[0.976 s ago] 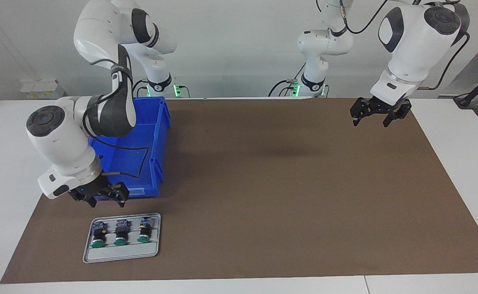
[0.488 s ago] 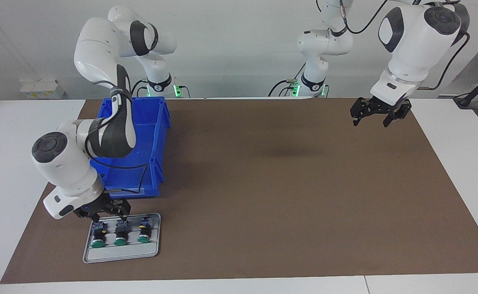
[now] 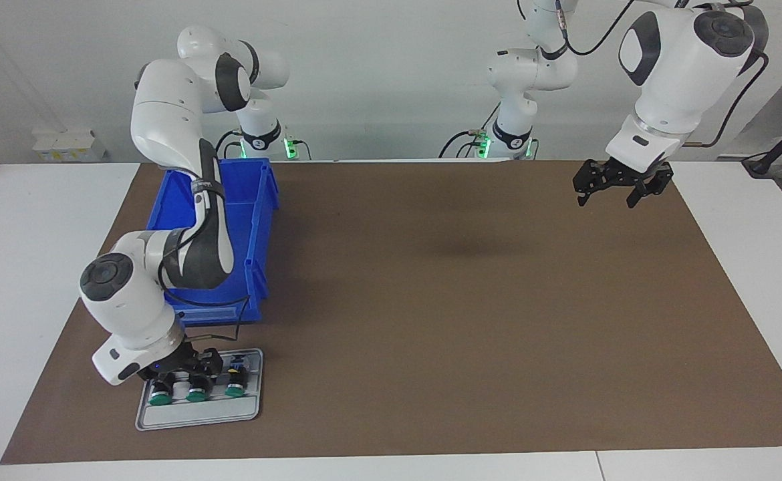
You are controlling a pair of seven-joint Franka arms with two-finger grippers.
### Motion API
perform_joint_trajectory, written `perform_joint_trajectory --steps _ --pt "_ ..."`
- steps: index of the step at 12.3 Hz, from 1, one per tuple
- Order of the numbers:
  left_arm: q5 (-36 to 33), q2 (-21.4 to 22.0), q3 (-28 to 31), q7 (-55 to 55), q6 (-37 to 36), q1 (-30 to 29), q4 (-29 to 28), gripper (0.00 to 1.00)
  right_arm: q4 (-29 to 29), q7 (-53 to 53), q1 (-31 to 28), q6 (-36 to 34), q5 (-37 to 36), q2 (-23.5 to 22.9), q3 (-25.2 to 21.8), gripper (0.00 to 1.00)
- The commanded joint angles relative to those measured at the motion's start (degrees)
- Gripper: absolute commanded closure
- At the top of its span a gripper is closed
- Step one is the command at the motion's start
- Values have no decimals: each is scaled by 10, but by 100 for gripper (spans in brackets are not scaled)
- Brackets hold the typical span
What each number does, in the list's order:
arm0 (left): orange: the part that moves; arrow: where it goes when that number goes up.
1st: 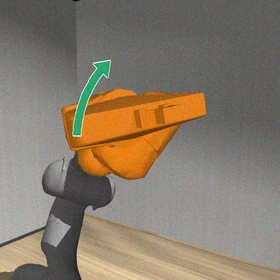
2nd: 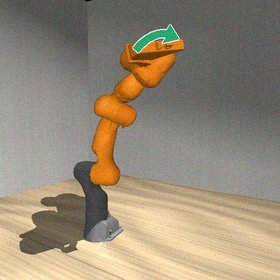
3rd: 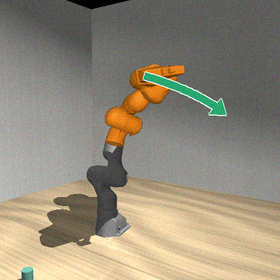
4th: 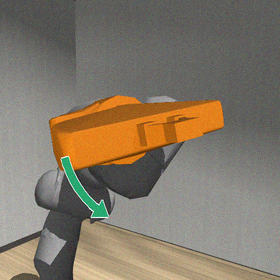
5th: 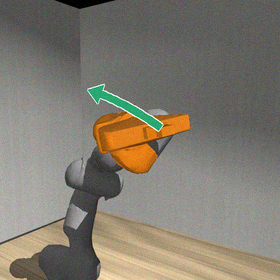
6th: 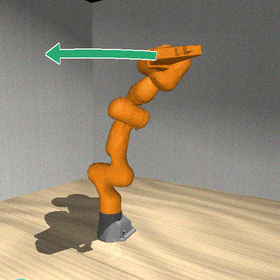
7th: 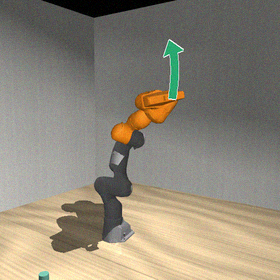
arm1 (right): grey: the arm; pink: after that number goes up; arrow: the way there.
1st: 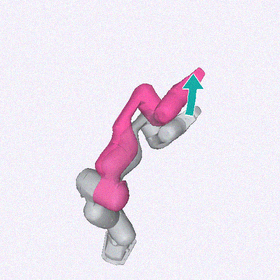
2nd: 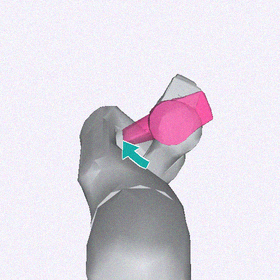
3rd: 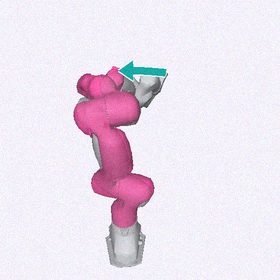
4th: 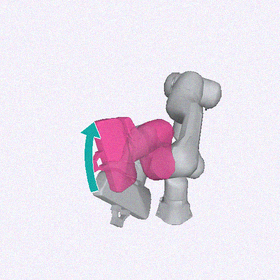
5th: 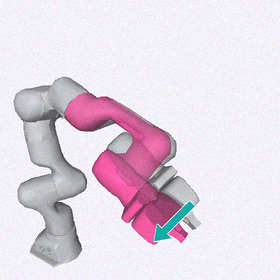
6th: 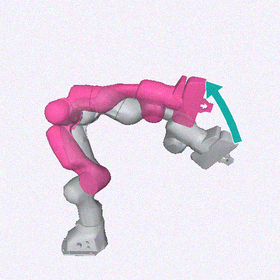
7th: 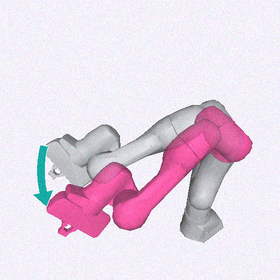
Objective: Place and press button with both arms
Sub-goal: 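Grasp one black button with the right gripper and lift it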
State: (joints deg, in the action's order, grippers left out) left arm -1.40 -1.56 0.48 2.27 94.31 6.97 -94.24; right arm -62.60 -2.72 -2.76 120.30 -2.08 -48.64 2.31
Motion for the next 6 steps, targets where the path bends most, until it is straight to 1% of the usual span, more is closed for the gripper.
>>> perform_joint_trajectory --steps 1,4,6 --pt "-10 17 0 -6 6 -1 -19 0 -31 -15 -9 23 -6 5 9 15" --pt "-10 17 0 -6 6 -1 -19 0 -73 -14 -8 59 -5 17 9 15" --pt "-10 17 0 -6 7 -1 -19 0 -79 -12 -8 57 -5 19 9 18"
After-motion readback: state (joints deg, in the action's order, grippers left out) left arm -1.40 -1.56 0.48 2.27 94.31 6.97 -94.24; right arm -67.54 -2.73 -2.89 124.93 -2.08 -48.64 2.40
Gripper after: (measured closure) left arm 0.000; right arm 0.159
